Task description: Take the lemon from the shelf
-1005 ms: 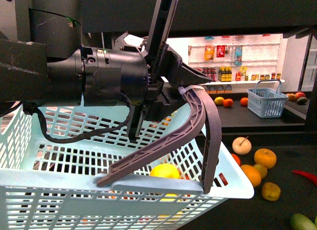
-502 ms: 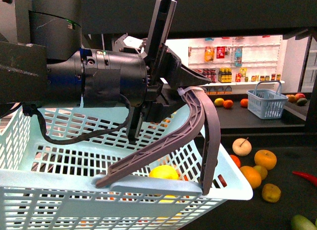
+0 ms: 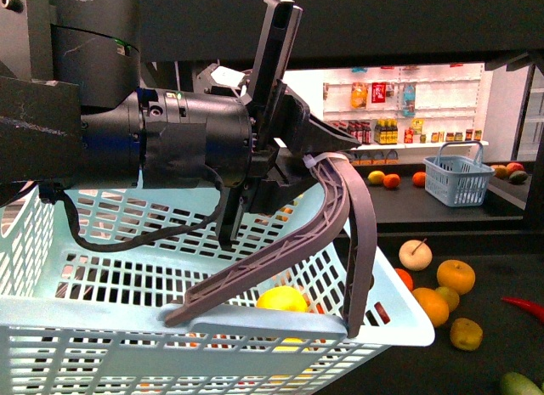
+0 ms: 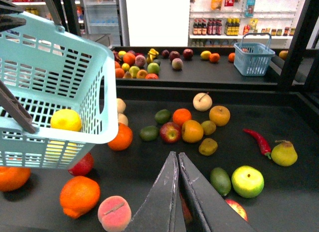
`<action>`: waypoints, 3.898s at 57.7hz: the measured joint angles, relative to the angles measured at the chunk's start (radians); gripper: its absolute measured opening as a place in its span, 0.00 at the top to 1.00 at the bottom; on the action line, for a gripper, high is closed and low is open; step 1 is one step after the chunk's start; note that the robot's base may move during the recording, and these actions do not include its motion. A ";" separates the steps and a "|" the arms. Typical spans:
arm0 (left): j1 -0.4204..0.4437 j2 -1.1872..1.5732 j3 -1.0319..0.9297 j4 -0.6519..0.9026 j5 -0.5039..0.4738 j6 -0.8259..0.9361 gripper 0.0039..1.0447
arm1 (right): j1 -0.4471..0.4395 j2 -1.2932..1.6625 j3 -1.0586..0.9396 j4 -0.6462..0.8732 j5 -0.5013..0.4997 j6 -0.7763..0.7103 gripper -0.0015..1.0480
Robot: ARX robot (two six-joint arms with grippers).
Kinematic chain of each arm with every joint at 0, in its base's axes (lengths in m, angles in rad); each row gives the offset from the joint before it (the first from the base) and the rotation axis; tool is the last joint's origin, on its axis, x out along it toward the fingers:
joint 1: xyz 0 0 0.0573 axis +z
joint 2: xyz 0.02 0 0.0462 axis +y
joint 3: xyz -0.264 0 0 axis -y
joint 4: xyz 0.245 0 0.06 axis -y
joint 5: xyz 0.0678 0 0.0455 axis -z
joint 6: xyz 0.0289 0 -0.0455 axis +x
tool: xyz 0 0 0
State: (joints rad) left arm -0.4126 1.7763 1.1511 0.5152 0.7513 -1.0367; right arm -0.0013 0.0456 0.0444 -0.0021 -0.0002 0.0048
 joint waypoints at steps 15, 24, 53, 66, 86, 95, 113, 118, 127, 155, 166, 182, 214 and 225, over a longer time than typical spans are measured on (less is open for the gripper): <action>0.000 0.000 0.000 0.000 0.001 0.000 0.91 | 0.000 -0.039 -0.029 0.001 0.000 -0.002 0.85; 0.000 0.000 0.000 0.000 0.001 0.000 0.91 | 0.000 -0.039 -0.029 0.001 0.000 -0.002 0.53; -0.008 -0.009 0.000 -0.047 -0.222 0.025 0.91 | 0.000 -0.039 -0.029 0.001 0.000 -0.002 0.02; 0.063 -0.009 0.000 0.043 -0.367 -0.027 0.91 | 0.000 -0.040 -0.029 0.001 0.000 -0.002 0.02; 0.298 0.005 0.000 0.405 -0.544 -0.257 0.91 | 0.000 -0.040 -0.029 0.001 0.000 -0.002 0.02; 0.406 0.060 0.003 0.506 -0.584 -0.324 0.91 | 0.000 -0.040 -0.029 0.001 0.000 -0.002 0.02; 0.573 0.204 0.088 0.687 -0.586 -0.478 0.91 | 0.000 -0.040 -0.029 0.001 0.000 -0.002 0.02; 0.594 0.227 0.117 0.711 -0.568 -0.504 0.91 | 0.000 -0.040 -0.029 0.001 0.000 -0.002 0.02; 0.625 0.280 0.170 0.719 -0.540 -0.541 0.91 | 0.000 -0.040 -0.029 0.001 0.000 -0.002 0.02; 0.750 0.404 0.217 0.756 -0.496 -0.592 0.91 | 0.000 -0.040 -0.029 0.001 0.000 -0.002 0.02; 0.751 0.443 0.217 0.774 -0.480 -0.593 0.91 | 0.000 -0.040 -0.029 0.001 0.000 -0.002 0.02; 0.753 0.472 0.217 0.801 -0.471 -0.607 0.91 | 0.000 -0.040 -0.029 0.001 0.000 -0.002 0.02; 0.769 0.472 0.185 0.814 -0.495 -0.586 0.18 | 0.000 -0.040 -0.029 0.001 0.000 -0.002 0.02; 0.783 0.463 0.179 0.754 -0.489 -0.558 0.07 | 0.000 -0.040 -0.029 0.001 0.000 -0.002 0.02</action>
State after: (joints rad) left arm 0.3706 2.2395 1.3304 1.2690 0.2623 -1.5951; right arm -0.0013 0.0055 0.0151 -0.0013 -0.0002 0.0029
